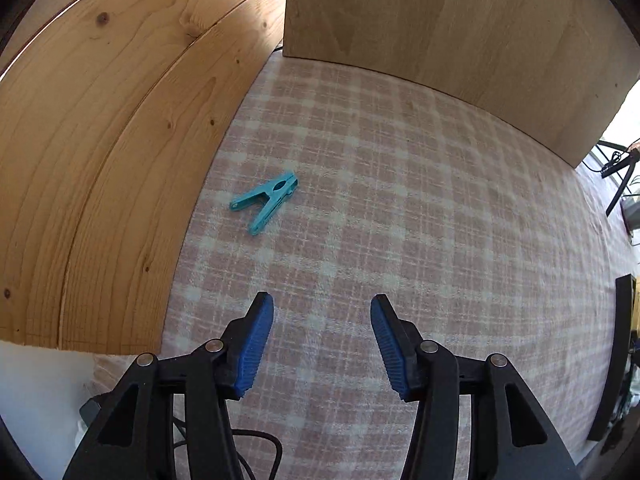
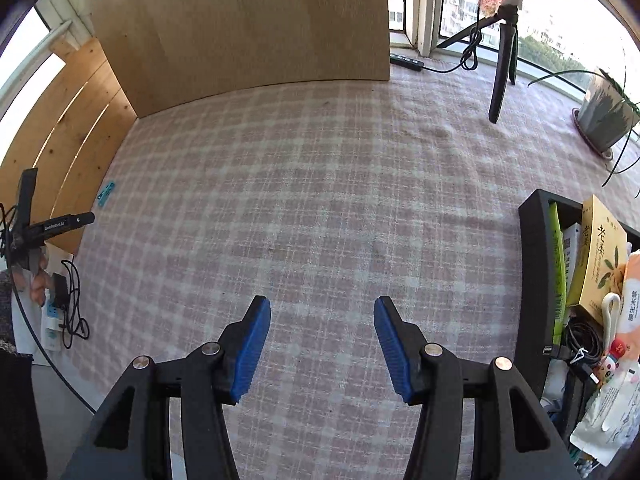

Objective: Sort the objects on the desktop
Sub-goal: 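Grasp the blue clothespin with the left tool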

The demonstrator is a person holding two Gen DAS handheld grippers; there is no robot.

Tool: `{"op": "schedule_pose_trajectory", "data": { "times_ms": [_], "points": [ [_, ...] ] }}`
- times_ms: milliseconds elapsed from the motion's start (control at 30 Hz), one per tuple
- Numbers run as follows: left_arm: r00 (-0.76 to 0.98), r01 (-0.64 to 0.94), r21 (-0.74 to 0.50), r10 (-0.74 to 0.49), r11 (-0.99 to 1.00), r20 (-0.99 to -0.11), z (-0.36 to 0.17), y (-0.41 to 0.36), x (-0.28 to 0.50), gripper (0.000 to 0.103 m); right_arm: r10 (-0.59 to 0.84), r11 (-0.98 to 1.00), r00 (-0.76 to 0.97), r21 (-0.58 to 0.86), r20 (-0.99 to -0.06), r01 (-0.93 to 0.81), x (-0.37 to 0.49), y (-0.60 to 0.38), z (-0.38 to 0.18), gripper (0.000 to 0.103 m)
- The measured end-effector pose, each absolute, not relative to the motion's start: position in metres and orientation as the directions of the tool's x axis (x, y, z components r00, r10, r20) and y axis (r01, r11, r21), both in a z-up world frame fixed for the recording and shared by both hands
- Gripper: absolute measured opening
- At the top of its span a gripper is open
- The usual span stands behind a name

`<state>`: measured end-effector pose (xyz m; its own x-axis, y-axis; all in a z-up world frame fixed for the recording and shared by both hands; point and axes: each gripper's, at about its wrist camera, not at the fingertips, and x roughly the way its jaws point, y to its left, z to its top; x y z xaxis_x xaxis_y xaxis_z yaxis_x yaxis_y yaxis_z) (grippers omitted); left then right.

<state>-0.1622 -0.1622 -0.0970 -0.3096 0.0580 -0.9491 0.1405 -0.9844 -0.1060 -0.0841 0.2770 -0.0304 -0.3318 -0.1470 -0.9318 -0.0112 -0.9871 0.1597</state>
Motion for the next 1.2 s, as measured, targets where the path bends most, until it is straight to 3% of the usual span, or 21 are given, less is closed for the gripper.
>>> {"op": "schedule_pose_trajectory", "data": {
  "times_ms": [300, 433, 800, 1033, 1200],
  "points": [
    [-0.244, 0.086, -0.143, 0.118, -0.986, -0.963, -0.115, -0.184, -0.209, 0.051, -0.161, -0.967, -0.380, 0.222, -0.911, -0.123, -0.053, 0.285, -0.026, 0.050],
    [-0.220, 0.096, -0.114, 0.090, -0.989, -0.971, -0.121, -0.190, -0.223, 0.034, -0.152, -0.962, -0.394, 0.227, -0.906, -0.150, -0.046, 0.288, -0.023, 0.050],
    [-0.208, 0.024, 0.007, -0.012, -1.000, -0.978, -0.120, -0.178, -0.233, 0.033, -0.151, -0.943, -0.410, 0.256, -0.900, -0.213, -0.037, 0.301, -0.021, 0.050],
    [-0.187, 0.021, 0.011, -0.015, -1.000, -0.982, -0.130, -0.167, -0.230, 0.032, -0.144, -0.948, -0.411, 0.245, -0.900, -0.204, -0.039, 0.298, -0.017, 0.050],
    [-0.171, 0.024, 0.009, -0.013, -1.000, -0.985, -0.139, -0.150, -0.220, 0.005, -0.134, -0.949, -0.413, 0.237, -0.901, -0.209, -0.036, 0.303, -0.015, 0.050]
  ]
}}
